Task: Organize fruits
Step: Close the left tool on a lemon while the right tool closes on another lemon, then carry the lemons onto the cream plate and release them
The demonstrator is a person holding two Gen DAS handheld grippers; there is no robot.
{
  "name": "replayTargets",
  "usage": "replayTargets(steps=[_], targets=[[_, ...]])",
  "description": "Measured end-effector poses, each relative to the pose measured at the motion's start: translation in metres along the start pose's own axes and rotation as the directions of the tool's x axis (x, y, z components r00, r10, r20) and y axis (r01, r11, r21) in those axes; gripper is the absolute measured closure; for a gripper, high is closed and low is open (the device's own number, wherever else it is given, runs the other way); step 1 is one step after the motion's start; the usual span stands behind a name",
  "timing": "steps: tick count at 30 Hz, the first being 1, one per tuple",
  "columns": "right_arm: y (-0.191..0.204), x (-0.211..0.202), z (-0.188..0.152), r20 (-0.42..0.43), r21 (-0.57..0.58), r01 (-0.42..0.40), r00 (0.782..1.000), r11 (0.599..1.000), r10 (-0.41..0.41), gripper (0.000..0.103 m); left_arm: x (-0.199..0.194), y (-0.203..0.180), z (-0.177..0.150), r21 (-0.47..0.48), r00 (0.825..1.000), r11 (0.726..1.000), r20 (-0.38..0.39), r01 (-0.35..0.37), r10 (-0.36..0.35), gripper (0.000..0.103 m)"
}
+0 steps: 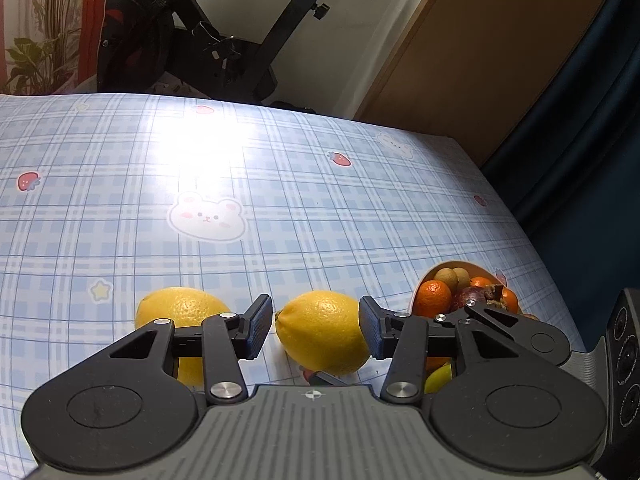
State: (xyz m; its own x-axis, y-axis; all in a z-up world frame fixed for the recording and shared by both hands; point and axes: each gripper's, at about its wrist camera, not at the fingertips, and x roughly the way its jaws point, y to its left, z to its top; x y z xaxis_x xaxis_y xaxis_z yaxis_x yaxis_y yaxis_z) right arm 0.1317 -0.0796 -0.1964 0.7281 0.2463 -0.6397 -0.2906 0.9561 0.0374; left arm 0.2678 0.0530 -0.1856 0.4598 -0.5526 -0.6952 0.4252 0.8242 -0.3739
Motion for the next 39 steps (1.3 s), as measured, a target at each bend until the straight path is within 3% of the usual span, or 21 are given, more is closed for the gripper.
replayTargets(steps=[13, 21, 30, 39], targets=[[-0.004, 0.007, -0.002, -0.01, 0.016, -0.004, 1.0, 1.0, 0.004, 0.043, 0.009, 0.0, -0.004, -0.014, 0.998, 0.999, -0.022, 0.051, -0.052, 0.053], [0.001, -0.014, -0.004, 0.018, 0.01, -0.007, 1.0, 1.0, 0.007, 0.043, -0.006, -0.01, -0.009, -0.018, 0.998, 0.998, 0.006, 0.058, -0.058, 0.053], [-0.006, -0.065, -0.012, 0.053, 0.02, 0.017, 0.998, 1.0, -0.019, 0.043, -0.027, -0.05, -0.017, 0.033, 0.995, 0.995, 0.035, 0.089, -0.09, 0.053], [-0.035, -0.131, -0.044, 0.061, 0.064, 0.068, 0.996, 0.996, -0.072, 0.043, -0.018, -0.122, -0.033, 0.112, 0.986, 0.98, 0.003, 0.165, -0.166, 0.053]])
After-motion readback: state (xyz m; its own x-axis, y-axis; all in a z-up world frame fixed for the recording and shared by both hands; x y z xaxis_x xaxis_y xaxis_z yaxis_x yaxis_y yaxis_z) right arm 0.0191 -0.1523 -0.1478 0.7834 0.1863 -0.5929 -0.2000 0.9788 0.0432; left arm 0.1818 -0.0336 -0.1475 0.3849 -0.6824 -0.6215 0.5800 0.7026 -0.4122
